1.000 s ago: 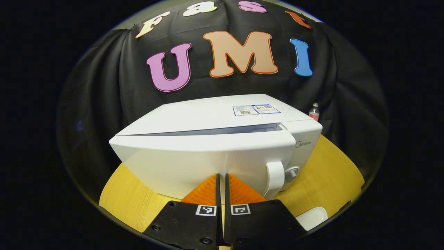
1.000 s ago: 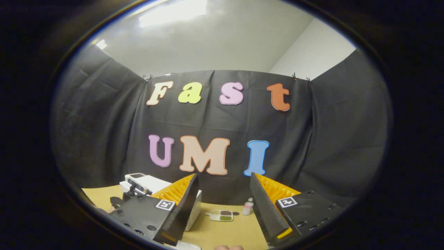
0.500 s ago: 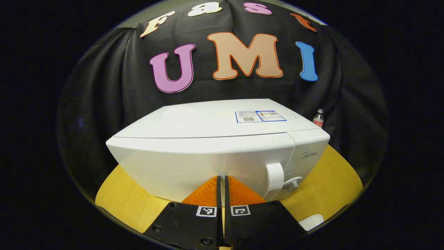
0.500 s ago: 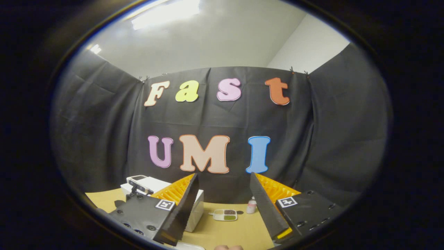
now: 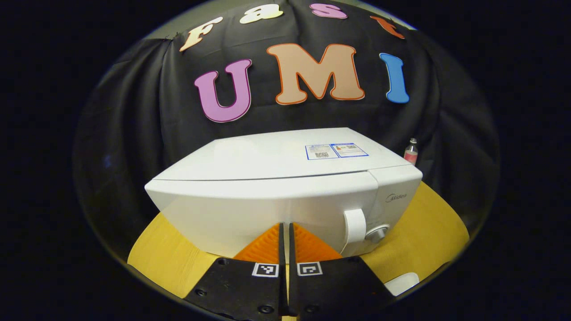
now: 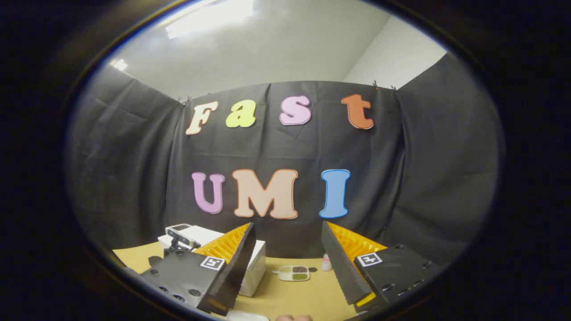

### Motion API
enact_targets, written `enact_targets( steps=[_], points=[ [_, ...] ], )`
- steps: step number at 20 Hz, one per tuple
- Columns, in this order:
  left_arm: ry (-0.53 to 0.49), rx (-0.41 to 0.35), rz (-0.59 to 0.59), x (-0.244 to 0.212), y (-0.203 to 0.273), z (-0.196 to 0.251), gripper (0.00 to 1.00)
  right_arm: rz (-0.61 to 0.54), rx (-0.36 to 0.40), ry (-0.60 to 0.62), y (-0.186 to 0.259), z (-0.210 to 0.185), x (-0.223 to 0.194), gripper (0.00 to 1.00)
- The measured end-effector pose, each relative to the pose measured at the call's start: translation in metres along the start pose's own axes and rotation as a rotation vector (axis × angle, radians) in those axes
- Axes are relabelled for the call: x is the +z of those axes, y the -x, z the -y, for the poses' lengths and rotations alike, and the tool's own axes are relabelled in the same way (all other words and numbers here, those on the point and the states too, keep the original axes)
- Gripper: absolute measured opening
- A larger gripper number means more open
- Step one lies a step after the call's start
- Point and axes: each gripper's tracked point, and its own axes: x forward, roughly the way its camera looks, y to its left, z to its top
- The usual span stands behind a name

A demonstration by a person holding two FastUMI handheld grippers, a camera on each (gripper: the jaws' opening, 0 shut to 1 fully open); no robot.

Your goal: Open the microwave oven with the left hand, put the food in, and close the microwave oven.

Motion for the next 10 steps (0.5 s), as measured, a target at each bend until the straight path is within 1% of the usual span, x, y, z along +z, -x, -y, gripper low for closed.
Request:
enact_targets(
  steps=[2, 3, 4, 5, 7, 8, 9, 10],
  points=[
    [-0.023, -0.006, 0.039, 0.012, 0.015, -0.004, 0.01, 0.0, -0.003, 0.01, -0.001, -0.004, -0.001, 0.82],
    [-0.026, -0.015, 0.054, 0.018, 0.023, -0.005, 0.01, -0.003, -0.005, 0.009, -0.002, -0.009, -0.001, 0.91],
    [-0.024, -0.029, 0.072, 0.025, 0.032, -0.006, 0.01, -0.005, -0.009, 0.002, -0.002, -0.015, -0.002, 0.91],
    [-0.024, -0.043, 0.086, 0.032, 0.043, -0.008, 0.01, -0.015, -0.013, -0.01, -0.002, -0.021, -0.003, 0.82],
    [-0.019, -0.063, 0.141, 0.052, 0.064, -0.016, 0.0, -0.011, -0.01, -0.018, 0.004, -0.039, -0.003, 0.82],
    [-0.014, -0.069, 0.16, 0.061, 0.074, -0.023, 0.0, -0.009, -0.018, -0.003, 0.006, -0.042, -0.004, 0.91],
    [-0.007, -0.081, 0.177, 0.069, 0.084, -0.028, 0.0, -0.01, -0.03, 0.011, 0.008, -0.045, -0.005, 0.91],
    [0.004, -0.086, 0.185, 0.076, 0.094, -0.036, 0.01, -0.011, -0.035, 0.013, 0.01, -0.052, -0.007, 0.82]
  ],
)
